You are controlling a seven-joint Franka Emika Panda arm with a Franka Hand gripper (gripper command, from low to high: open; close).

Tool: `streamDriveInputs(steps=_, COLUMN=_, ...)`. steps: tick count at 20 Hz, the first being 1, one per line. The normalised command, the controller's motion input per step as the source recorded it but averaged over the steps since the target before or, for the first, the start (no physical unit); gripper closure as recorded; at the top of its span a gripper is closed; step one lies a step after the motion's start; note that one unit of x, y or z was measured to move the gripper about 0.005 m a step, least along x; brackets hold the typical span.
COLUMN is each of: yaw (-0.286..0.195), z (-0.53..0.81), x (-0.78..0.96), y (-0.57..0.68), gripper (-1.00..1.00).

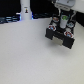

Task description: Open the kcup holder, insert the kcup into the holder, and close the kcup holder

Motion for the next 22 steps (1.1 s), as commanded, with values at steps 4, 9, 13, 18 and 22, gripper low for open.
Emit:
streamDriveInputs(steps=4, yaw=0.002, z=-0.25, x=-0.03, y=-0.03, gripper=1.00)
streamDriveInputs(steps=9, yaw=0.006, z=-0.31, x=-0.01, y=-0.07, gripper=1.00)
streamDriveInputs(steps=13, yaw=0.004, z=-0.34, x=-0.02, y=-0.06, gripper=1.00)
streamDriveInputs(steps=18, yaw=0.007, z=-0.33, x=-0.01, y=-0.02, gripper=1.00)
streamDriveInputs(steps=22, yaw=0.017, z=-0.24, x=-0.01, y=0.05, gripper=1.00)
